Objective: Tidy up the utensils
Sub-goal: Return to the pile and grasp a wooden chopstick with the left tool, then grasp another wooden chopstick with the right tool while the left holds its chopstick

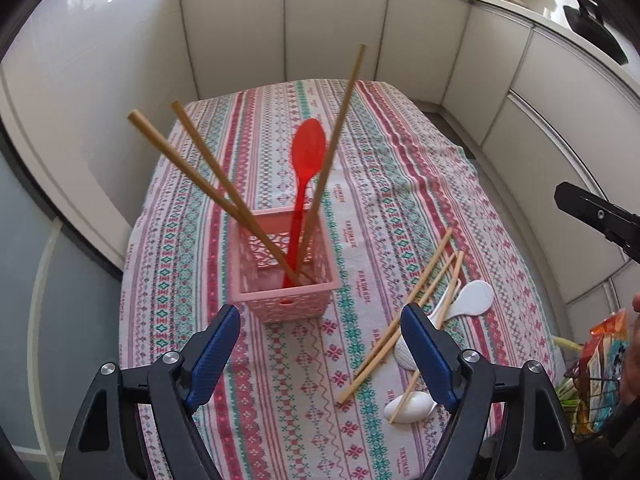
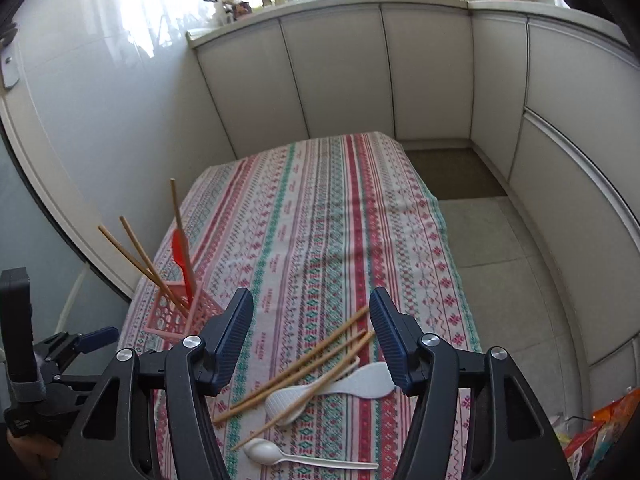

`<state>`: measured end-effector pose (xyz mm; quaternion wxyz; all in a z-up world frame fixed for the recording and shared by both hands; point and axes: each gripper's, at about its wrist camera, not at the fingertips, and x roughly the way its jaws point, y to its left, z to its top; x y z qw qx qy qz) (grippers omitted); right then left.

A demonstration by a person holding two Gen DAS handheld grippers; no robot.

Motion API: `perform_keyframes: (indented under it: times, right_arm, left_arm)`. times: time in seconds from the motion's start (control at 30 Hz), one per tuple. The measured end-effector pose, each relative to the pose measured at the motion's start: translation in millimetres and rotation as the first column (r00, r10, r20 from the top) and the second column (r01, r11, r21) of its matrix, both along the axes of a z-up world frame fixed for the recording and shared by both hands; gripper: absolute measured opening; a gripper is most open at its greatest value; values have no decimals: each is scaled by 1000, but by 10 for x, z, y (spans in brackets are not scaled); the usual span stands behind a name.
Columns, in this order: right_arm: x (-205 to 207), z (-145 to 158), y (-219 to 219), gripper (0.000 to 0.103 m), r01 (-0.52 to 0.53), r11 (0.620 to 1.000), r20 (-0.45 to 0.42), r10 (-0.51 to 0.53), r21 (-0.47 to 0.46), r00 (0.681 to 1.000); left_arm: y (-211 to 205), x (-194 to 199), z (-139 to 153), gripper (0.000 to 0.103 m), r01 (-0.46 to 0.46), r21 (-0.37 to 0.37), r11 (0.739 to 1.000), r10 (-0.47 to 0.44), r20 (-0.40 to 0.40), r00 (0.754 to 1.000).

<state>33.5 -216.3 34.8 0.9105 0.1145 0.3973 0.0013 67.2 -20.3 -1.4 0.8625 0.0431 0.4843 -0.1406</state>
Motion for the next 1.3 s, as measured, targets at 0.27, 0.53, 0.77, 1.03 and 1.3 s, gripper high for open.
perform_keyframes:
  times: [0.27,0.53,0.77,1.03,1.3]
  right_arm:
    - [57,-394,-488,66,100,994,-220,-89,40,971]
    - [162,-852,-879,66,184,978,-383,-131,104,914]
    - [248,-1107,-1086,65,219,970,-454,-149,106,879]
    - [311,-1247,-1194,65,232,967,-493,-151,108,857]
    - [351,-1321,-1128,65,215,971,-507,-135,103,852]
  left_arm:
    - [-532,60,-105,83,134,42,990,-131,-61,989]
    - [-1222,344,-346,58,256,123,959,-242,-120,963]
    - [-1673,826,-843,27,317,120,941,-288,-210,934]
    - [-1887,1128,-1180,22,333,62,941,-309,-247,919]
    - [-2028,1157,-1241,10,344,149,927,-308,-220,926]
